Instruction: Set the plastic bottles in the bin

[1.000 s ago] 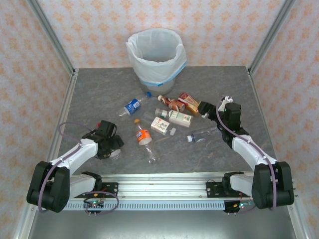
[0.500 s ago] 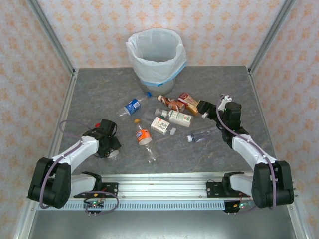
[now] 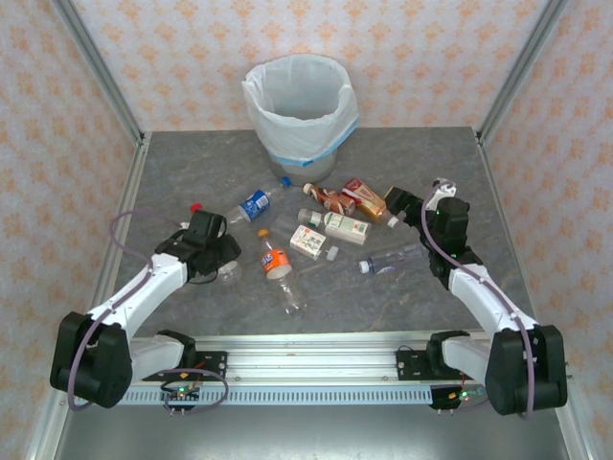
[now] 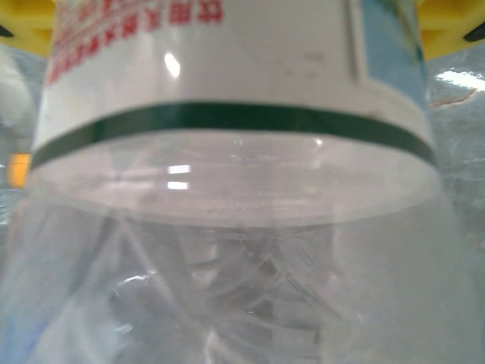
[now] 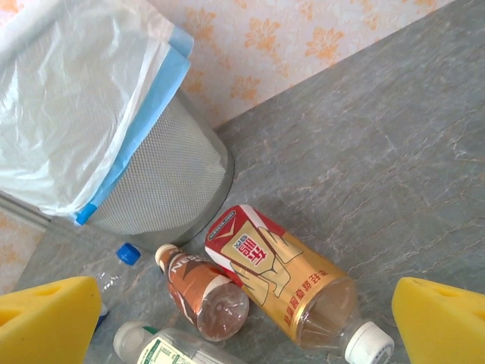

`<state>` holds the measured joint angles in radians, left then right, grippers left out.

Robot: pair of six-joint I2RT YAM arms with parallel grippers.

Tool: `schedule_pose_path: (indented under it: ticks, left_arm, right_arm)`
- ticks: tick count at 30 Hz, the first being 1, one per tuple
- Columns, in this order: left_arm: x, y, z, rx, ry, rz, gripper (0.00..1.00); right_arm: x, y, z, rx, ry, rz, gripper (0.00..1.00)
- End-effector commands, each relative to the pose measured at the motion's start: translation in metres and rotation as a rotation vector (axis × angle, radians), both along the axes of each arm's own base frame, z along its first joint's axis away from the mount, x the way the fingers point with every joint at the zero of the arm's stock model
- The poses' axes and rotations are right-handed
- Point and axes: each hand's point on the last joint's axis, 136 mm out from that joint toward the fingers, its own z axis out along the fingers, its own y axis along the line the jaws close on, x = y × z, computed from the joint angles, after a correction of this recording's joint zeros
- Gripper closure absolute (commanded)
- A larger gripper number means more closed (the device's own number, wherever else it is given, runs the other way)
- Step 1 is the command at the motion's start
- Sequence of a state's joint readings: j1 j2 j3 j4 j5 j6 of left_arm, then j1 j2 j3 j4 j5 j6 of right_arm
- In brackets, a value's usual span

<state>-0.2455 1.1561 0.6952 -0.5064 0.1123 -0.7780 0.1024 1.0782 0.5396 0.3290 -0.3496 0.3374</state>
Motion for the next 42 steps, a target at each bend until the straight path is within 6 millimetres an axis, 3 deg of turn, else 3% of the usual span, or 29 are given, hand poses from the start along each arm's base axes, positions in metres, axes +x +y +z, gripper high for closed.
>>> schedule_pose_path:
  ticks: [1, 9, 14, 19, 25, 28, 33, 36, 42]
  left_arm:
    - [0.021, -0.004, 0.039, -0.01, -0.118, 0.022, 0.45]
    - [0.075, -0.023, 0.117, -0.057, -0.361, -0.001, 0.48]
    - [0.119, -0.031, 0.181, -0.027, -0.516, -0.032, 0.49]
    - [0.165, -0.057, 0.243, -0.059, -0.645, -0.126, 0.49]
    - [0.218, -0.086, 0.297, -0.114, -0.766, -0.192, 0.5]
    - [0.242, -0.094, 0.314, -0.115, -0.809, -0.204, 0.5]
    - [0.278, -0.108, 0.324, -0.103, -0.846, -0.238, 0.5]
    - [0.304, -0.12, 0.317, -0.075, -0.853, -0.284, 0.49]
    - [0.336, -0.136, 0.3, 0.053, -0.839, -0.347, 0.49]
  right_arm:
    - [-0.005, -0.01, 0.002, -0.006, -0.016, -0.063, 0.01]
    - [-0.013, -0.013, 0.006, 0.001, -0.032, -0.079, 0.01]
    - [-0.014, -0.014, 0.012, -0.02, -0.038, -0.077, 0.01]
    - [-0.017, -0.013, 0.013, -0.023, -0.037, -0.07, 0.01]
    - [-0.021, -0.015, 0.014, -0.037, -0.035, -0.07, 0.01]
    - [-0.022, -0.015, 0.015, -0.045, -0.034, -0.069, 0.01]
    - [-0.024, -0.016, 0.012, -0.054, -0.024, -0.071, 0.01]
    - [-0.025, -0.017, 0.011, -0.06, -0.017, -0.073, 0.01]
    - [-0.028, -0.019, 0.008, -0.069, -0.009, -0.085, 0.01]
